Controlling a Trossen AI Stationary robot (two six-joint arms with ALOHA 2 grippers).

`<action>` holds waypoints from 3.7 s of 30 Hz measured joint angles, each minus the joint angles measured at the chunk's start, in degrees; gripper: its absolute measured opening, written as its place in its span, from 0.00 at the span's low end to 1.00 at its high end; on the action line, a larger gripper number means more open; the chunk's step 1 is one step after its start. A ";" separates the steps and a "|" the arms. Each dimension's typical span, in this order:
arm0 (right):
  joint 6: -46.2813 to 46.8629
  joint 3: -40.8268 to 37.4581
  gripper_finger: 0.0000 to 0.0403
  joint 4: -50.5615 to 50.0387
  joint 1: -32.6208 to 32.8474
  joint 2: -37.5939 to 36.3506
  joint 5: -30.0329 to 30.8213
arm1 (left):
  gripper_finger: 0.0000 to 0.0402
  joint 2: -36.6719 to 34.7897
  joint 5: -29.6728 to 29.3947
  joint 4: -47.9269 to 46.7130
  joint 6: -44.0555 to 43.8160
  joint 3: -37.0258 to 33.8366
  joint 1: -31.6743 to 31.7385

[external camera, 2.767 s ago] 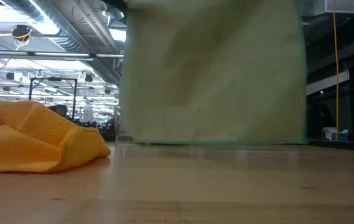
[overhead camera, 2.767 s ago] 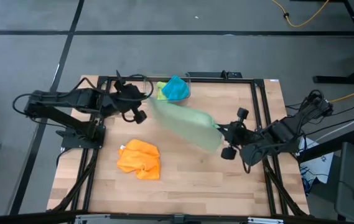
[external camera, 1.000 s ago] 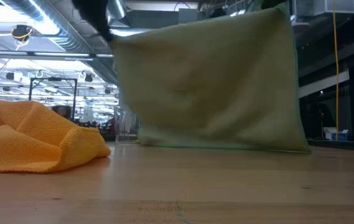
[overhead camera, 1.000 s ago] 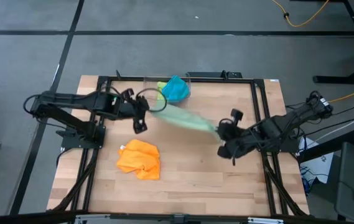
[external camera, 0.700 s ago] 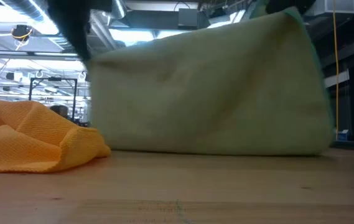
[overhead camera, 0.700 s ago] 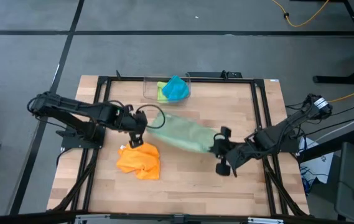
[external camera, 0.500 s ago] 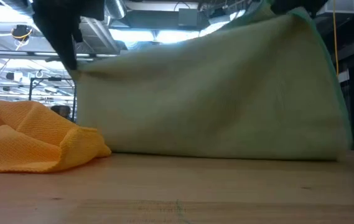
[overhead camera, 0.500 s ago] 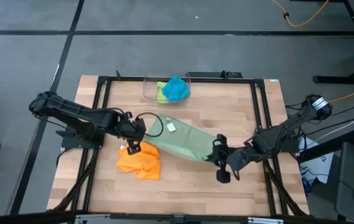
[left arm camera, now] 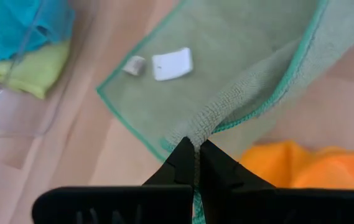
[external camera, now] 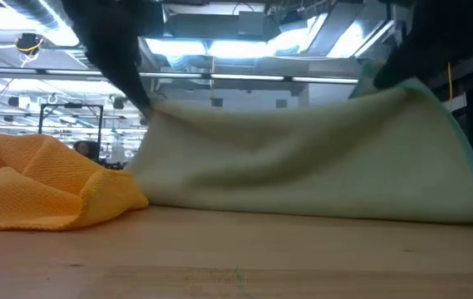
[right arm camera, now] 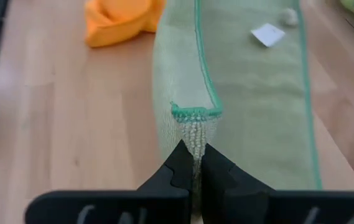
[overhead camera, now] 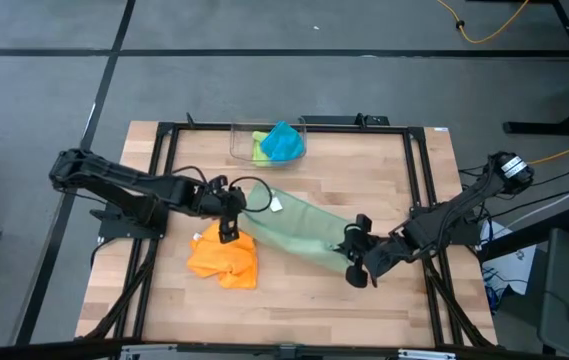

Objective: Fold microfiber towels
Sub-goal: Fold the green towel

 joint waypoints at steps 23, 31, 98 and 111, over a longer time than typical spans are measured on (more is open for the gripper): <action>14.40 -10.44 0.03 -1.83 -1.12 0.00 6.86 | 0.00 1.87 1.46 25.90 6.86 -13.47 12.56; 14.40 -11.12 0.03 -1.17 -2.75 0.00 6.77 | 0.08 9.90 -0.52 33.24 8.75 -13.45 15.57; 24.41 -0.85 0.31 -25.36 -5.86 -1.22 -6.88 | 0.37 12.35 6.25 63.86 3.83 -13.32 -1.96; 24.05 1.64 0.31 -29.72 -5.90 -1.20 7.00 | 0.37 34.60 7.66 67.58 10.69 3.24 -0.67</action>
